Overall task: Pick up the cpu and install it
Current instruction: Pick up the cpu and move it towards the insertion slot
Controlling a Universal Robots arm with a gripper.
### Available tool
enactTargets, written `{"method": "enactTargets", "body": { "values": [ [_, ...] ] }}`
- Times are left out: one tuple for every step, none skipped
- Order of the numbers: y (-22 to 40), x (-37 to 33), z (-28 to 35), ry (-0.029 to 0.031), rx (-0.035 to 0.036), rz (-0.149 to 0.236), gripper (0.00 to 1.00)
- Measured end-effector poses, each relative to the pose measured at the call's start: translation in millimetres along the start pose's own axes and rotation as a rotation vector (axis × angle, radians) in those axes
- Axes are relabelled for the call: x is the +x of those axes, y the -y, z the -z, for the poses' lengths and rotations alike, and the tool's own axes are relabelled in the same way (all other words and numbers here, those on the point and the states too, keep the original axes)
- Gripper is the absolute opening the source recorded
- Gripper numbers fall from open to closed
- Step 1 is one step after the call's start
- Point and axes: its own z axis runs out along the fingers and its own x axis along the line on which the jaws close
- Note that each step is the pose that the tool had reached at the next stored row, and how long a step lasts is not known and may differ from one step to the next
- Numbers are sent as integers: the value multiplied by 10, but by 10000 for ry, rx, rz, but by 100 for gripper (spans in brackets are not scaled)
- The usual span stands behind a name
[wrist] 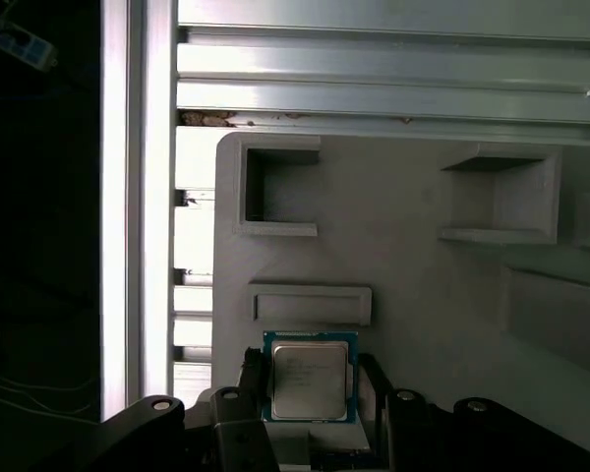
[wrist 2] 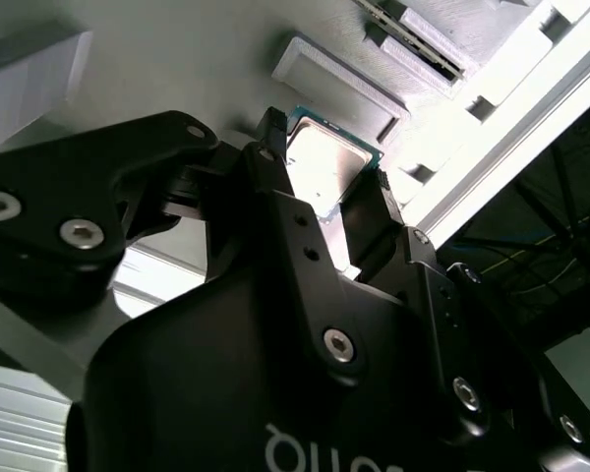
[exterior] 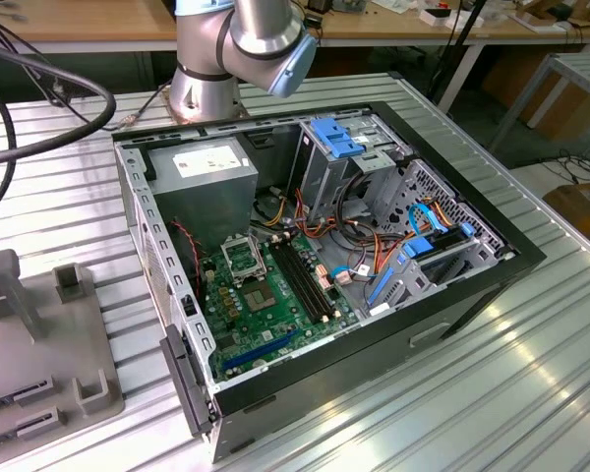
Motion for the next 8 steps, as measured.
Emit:
{"method": "enactTargets", "body": {
  "values": [
    [0, 0, -1, 1, -1, 0, 47],
    [0, 0, -1, 2, -1, 0, 47],
    [0, 1, 0, 0, 0, 0, 47],
    [0, 0, 1, 0, 0, 0, 47],
    [0, 1, 1, -1, 0, 0, 47],
    [0, 0, 3, 0, 0, 0, 47],
    [1, 1, 13, -6, 3, 0, 47],
    [1, 1, 23, -3, 2, 0, 47]
  ]
}}
